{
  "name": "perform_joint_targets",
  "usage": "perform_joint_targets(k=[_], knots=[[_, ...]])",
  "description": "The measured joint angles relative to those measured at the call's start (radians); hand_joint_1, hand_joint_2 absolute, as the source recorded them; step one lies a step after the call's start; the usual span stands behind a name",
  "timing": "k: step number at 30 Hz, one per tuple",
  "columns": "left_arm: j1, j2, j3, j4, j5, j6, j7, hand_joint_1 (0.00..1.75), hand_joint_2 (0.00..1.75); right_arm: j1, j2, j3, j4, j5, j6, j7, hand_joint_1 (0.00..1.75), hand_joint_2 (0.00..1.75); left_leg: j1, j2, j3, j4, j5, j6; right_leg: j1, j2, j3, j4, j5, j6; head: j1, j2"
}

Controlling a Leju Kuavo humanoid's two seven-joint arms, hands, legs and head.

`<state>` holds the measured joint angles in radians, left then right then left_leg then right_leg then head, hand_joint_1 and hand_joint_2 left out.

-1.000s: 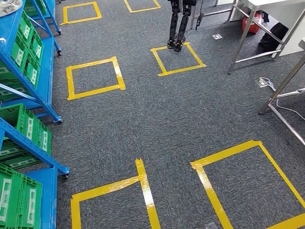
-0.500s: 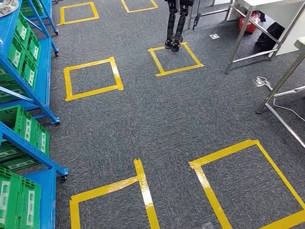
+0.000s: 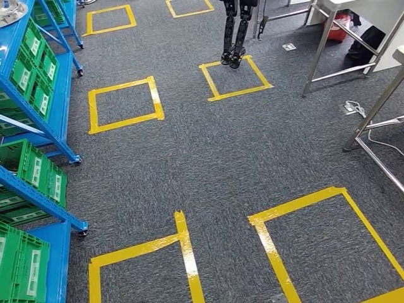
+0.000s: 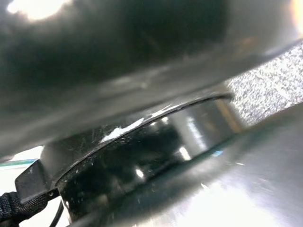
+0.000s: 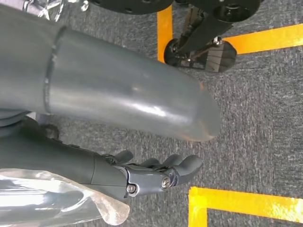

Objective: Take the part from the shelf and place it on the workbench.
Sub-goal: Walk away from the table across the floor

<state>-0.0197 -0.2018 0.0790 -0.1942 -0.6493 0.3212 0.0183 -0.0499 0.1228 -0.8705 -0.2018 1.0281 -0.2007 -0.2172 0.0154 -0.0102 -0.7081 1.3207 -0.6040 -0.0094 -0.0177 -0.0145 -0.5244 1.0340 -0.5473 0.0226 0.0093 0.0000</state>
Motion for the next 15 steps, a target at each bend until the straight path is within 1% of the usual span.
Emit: perform_joint_targets(k=[1,2,3,4,5,7,9,10,11,12,13,14,15], knots=[[0.001,0.0,0.0,0.0,0.0,0.0,0.0,0.0,0.0,0.0,0.0,0.0,0.0,0.0,0.0,0.0,0.0,0.0,-0.007,0.0,0.009,-0.027,0.028,0.009,0.003,-0.002,0.004,0.0,-0.003,-0.003,0.0,0.0],[0.001,0.0,0.0,0.0,0.0,0.0,0.0,0.0,0.0,-0.001,0.0,0.0,0.0,0.0,0.0,0.0,0.0,0.0,-0.016,0.0,0.034,-0.087,0.07,0.02,0.004,-0.003,0.01,0.0,-0.007,-0.006,0.0,0.0],[0.001,0.001,0.0,0.0,0.0,0.0,0.0,0.0,0.0,-0.002,0.0,0.0,0.0,0.0,0.0,0.0,0.0,0.0,-0.025,0.002,0.064,-0.152,0.104,0.031,0.005,-0.004,0.011,-0.002,-0.01,-0.007,0.0,0.0],[0.001,0.001,0.0,0.0,0.0,0.0,0.0,0.0,0.0,-0.002,0.0,0.0,0.0,0.0,0.0,0.0,0.0,0.0,-0.032,0.004,0.09,-0.209,0.127,0.039,0.006,-0.004,0.014,-0.002,-0.014,-0.006,0.0,0.0],[0.0,0.002,0.001,0.0,0.0,0.0,0.0,0.0,0.0,-0.002,0.001,0.0,0.001,0.0,0.0,0.0,0.0,0.0,-0.038,0.006,0.107,-0.248,0.134,0.045,0.006,-0.005,0.015,-0.003,-0.017,-0.004,-0.001,0.0],[-0.001,0.002,0.001,0.0,0.0,0.001,0.0,0.0,0.0,-0.003,0.001,0.0,0.001,0.001,0.0,0.0,0.0,0.0,-0.044,0.007,0.117,-0.274,0.126,0.05,0.006,-0.009,0.018,-0.009,-0.018,0.003,-0.003,0.0],[0.001,0.001,0.002,0.0,0.0,0.002,0.0,0.0,0.0,-0.004,0.001,0.0,0.001,0.001,0.001,0.0,0.0,0.0,-0.038,0.005,0.128,-0.298,0.128,0.052,0.005,-0.008,0.016,-0.009,-0.025,0.01,-0.004,0.0],[0.001,0.0,0.002,0.0,0.0,0.002,0.0,0.0,0.0,-0.004,0.0,0.0,0.001,0.002,0.001,0.0,0.0,0.0,-0.035,0.005,0.136,-0.309,0.131,0.053,0.006,-0.003,0.006,0.01,-0.038,0.014,-0.003,0.0],[0.001,-0.001,0.002,0.0,0.0,0.002,0.0,0.0,0.0,-0.005,0.0,0.0,0.001,0.003,0.001,-0.001,0.0,0.0,-0.031,0.005,0.142,-0.318,0.133,0.055,0.006,0.003,-0.015,0.052,-0.059,0.017,-0.001,0.0],[0.0,-0.002,0.002,0.0,0.0,0.002,0.0,0.0,0.0,-0.004,0.0,0.0,0.001,0.004,0.001,-0.001,0.0,0.0,-0.032,0.005,0.145,-0.32,0.132,0.057,0.007,0.009,-0.048,0.112,-0.085,0.02,0.0,0.0],[-0.001,-0.003,0.002,0.0,0.0,0.002,0.0,0.0,0.0,-0.004,0.0,0.0,0.001,0.004,0.001,0.0,0.0,0.0,-0.031,0.005,0.146,-0.32,0.13,0.058,0.007,0.012,-0.088,0.179,-0.109,0.023,0.002,0.0],[-0.002,-0.003,0.002,0.0,0.0,0.002,0.0,0.0,0.0,-0.003,0.0,0.0,0.001,0.005,0.001,0.0,0.0,0.0,-0.031,0.004,0.147,-0.32,0.128,0.059,0.006,0.013,-0.123,0.233,-0.121,0.027,0.003,0.0],[-0.002,-0.004,0.002,0.0,0.0,0.002,0.0,0.0,0.0,-0.001,0.0,0.0,0.001,0.006,0.001,0.0,0.0,0.0,-0.031,0.003,0.15,-0.32,0.125,0.059,0.005,0.013,-0.145,0.255,-0.112,0.03,0.003,0.0]])
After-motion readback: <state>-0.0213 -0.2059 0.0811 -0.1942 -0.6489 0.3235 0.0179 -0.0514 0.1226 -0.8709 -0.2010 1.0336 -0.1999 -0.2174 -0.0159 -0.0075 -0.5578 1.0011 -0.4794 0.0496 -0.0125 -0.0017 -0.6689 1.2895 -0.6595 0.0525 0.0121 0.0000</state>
